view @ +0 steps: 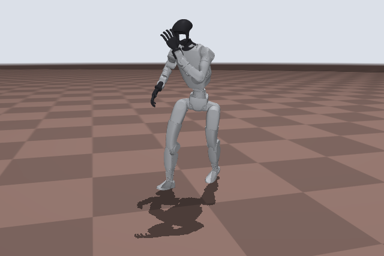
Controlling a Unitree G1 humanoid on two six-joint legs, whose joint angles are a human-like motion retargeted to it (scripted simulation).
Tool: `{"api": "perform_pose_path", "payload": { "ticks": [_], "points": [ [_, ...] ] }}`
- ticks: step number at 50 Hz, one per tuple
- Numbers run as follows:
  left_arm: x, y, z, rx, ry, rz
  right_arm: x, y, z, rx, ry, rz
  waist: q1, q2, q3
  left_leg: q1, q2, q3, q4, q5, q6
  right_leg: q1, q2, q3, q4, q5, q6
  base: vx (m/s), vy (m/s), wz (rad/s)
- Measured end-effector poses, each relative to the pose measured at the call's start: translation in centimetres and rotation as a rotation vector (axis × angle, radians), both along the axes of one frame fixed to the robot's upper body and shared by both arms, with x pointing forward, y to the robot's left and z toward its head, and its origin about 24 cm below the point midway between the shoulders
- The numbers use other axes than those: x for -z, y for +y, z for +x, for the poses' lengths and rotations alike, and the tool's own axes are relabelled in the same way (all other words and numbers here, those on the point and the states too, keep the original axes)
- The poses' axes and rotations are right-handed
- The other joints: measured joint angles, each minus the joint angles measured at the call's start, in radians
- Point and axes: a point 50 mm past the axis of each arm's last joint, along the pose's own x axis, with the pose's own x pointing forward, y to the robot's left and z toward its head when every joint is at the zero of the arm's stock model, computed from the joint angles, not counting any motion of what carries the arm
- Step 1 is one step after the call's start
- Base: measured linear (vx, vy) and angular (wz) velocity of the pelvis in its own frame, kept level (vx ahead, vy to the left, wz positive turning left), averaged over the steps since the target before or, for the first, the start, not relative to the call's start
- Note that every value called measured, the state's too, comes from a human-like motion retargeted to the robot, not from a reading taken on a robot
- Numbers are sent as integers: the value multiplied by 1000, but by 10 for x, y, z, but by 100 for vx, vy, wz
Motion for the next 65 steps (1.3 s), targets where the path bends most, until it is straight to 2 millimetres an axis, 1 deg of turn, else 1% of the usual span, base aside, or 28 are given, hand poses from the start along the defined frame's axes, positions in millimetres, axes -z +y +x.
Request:
{"api": "perform_pose_path", "payload": {
  "ticks": [2,3,5,8,11,14,17,20,23,25,28,30,31,33,35,37,38,41,43,47,50,51,53,55,58,60,61,65],
  "points": [
    [9,-4,2,108,99,16,5,6,10,32,-12,72,-14,-19,10,39,-2,35,56,-35,58,64,21,46,-225,76,57,68,-50,174],
    [17,-7,8,174,207,30,11,12,17,60,-12,123,-1,-40,21,75,-16,56,72,-33,156,89,20,92,-246,130,73,72,-46,103],
    [34,-13,26,208,383,63,13,22,39,103,-46,236,44,-61,58,48,-31,136,277,-44,265,129,11,128,-187,151,48,74,-43,63],
    [91,13,79,-189,607,159,1,57,90,35,-126,331,88,-73,74,-159,33,265,744,25,338,128,23,97,24,31,-70,73,-41,37],
    [173,76,101,-665,837,228,-53,105,135,-120,-352,439,170,-132,48,-325,20,325,987,-29,351,134,12,121,155,-9,-121,78,-35,0],
    [239,138,80,-810,1191,198,-120,145,150,-261,-609,623,316,-226,-17,-450,7,454,977,-141,397,176,-22,165,133,44,-98,84,-23,-28],
    [269,200,40,-913,1466,86,-169,163,142,-352,-817,734,496,-322,-76,-509,15,605,761,-194,378,245,-51,216,39,158,-61,92,-9,-57],
    [272,255,5,-1145,1547,9,-197,172,131,-418,-966,739,679,-400,-105,-469,-4,721,311,-149,350,307,-64,281,-51,299,-17,95,4,-96],
    [262,302,-26,-1410,1538,-46,-211,177,119,-487,-1036,732,831,-396,-97,-398,3,734,-76,-96,277,417,-26,328,-95,380,4,100,18,-106],
    [253,325,-44,-1580,1498,-77,-215,180,111,-558,-1037,728,879,-384,-85,-387,-2,675,-140,-36,262,505,-15,336,-113,421,-3,100,24,-17],
    [246,342,-53,-1752,1405,-227,-206,180,103,-671,-938,778,856,-400,-38,-386,-44,624,86,-198,347,577,-60,322,-17,464,4,99,28,86],
    [246,341,-45,-1787,1335,-327,-178,172,101,-653,-800,862,836,-395,-9,-390,-29,608,306,-320,349,581,-55,343,136,495,18,101,23,93],
    [250,337,-30,-1747,1341,-387,-155,168,104,-580,-717,859,820,-402,1,-361,-39,597,304,-334,360,531,-49,371,250,491,29,95,17,86],
    [252,321,5,-1603,1358,-492,-104,152,108,-391,-576,686,774,-421,0,-332,-48,574,329,-355,378,406,-28,411,472,442,37,91,13,97],
    [248,294,45,-1408,1377,-512,-59,129,101,-246,-472,326,696,-428,-10,-289,-59,530,283,-335,381,280,-20,399,613,347,5,89,10,117],
    [234,255,73,-1191,1340,-436,-31,105,79,-169,-364,204,573,-395,-20,-235,-45,464,244,-294,367,197,-21,320,651,271,-36,90,6,150],
    [225,232,83,-1078,1307,-369,-22,92,66,-128,-303,241,501,-369,-26,-215,-32,429,234,-268,353,163,-22,275,644,244,-46,93,1,180],
    [193,166,99,-762,1153,-94,-8,51,25,18,-135,454,286,-282,-56,-171,10,334,218,-179,294,72,-2,187,513,194,-33,95,-7,185],
    [167,126,98,-572,992,90,-9,28,9,70,-85,475,171,-239,-60,-120,35,297,182,-107,245,43,21,172,324,185,-17,93,-16,137],
    [118,63,91,-291,675,393,-19,-5,4,67,-40,295,-12,-211,-28,27,47,233,105,-13,201,75,27,157,-163,174,48,96,-30,120],
    [101,21,92,-89,611,523,-17,-19,8,78,21,269,-73,-210,4,144,70,241,139,9,161,100,36,147,-298,200,77,106,-38,53],
    [95,13,95,-103,591,522,-16,-19,13,89,16,284,-82,-205,18,167,77,227,162,17,191,115,42,143,-278,228,63,104,-41,16],
    [87,9,104,-215,572,467,-15,-11,30,98,-22,297,-86,-190,58,175,101,230,289,43,228,143,73,155,-186,193,1,102,-41,-24],
    [96,25,116,-350,677,299,-15,9,56,94,-109,285,-71,-167,93,106,132,262,505,116,243,150,110,173,-51,92,-63,101,-35,-73],
    [161,55,126,-242,1242,-120,-24,62,105,122,-296,313,5,-157,90,-76,170,372,803,170,300,150,125,205,59,40,-84,98,-27,-88],
    [220,72,114,-108,1633,-397,-39,102,127,140,-409,427,115,-177,13,-226,169,465,940,124,319,96,101,257,160,21,-77,98,-18,-110],
    [243,76,109,-70,1776,-468,-53,123,137,122,-458,500,183,-195,6,-268,135,483,935,76,361,145,98,286,82,53,-79,90,-15,-119],
    [308,118,75,-119,2021,-590,-126,187,155,-59,-681,745,450,-285,-48,-434,58,610,819,-99,399,255,36,376,-69,169,-38,89,-4,-101]
  ]
}}
